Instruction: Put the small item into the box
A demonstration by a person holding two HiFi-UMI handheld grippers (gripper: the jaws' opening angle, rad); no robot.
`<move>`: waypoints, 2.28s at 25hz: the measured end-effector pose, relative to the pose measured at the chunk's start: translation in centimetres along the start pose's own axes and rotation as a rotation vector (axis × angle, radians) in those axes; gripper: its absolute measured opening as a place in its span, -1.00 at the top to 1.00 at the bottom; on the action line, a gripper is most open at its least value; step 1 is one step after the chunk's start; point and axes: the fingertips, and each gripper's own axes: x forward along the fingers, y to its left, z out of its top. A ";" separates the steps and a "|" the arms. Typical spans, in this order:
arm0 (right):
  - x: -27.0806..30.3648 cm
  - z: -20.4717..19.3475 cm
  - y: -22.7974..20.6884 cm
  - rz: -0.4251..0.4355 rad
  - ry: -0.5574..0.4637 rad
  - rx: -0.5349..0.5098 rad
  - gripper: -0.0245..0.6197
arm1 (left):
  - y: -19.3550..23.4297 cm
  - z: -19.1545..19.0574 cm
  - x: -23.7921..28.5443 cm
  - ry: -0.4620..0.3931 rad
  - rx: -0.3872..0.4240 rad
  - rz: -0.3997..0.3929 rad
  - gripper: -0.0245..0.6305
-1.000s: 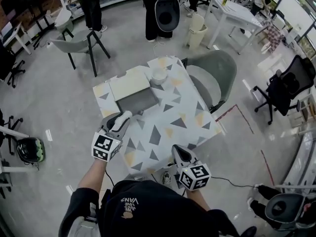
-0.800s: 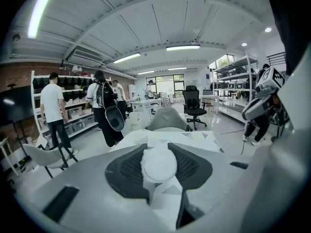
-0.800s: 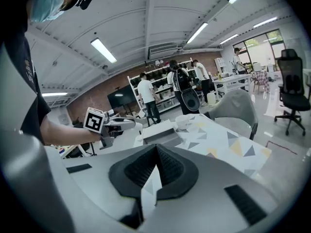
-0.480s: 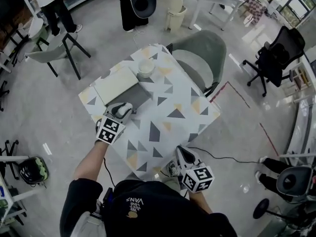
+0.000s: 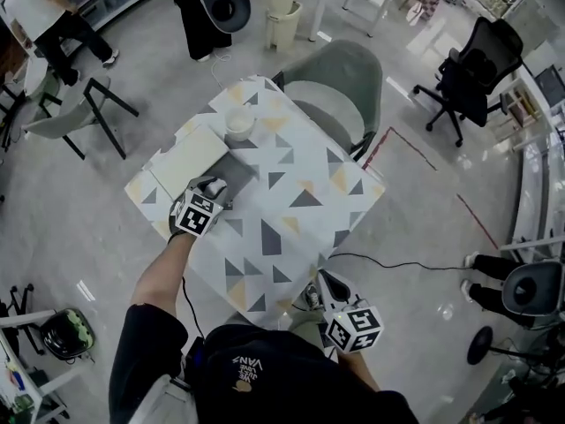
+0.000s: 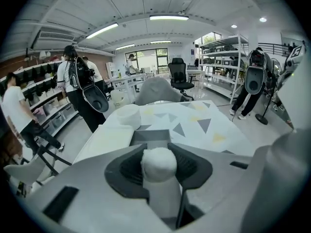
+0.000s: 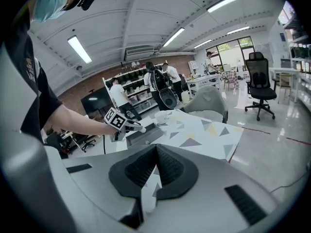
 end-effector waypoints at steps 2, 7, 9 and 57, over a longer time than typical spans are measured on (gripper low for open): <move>0.0 -0.2 0.2 -0.009 0.000 0.007 0.92 | 0.4 0.1 1.0 0.011 -0.007 -0.005 0.51; 0.0 -0.9 0.4 -0.034 0.013 0.021 0.92 | 1.2 -0.3 3.6 0.041 -0.029 -0.023 0.51; 0.1 -1.4 0.4 -0.045 0.022 0.030 0.92 | 1.5 -0.4 4.5 0.042 -0.036 -0.027 0.51; 1.2 -3.3 0.2 -0.056 0.099 0.056 0.92 | 0.7 -6.2 11.1 0.283 0.016 -0.113 0.47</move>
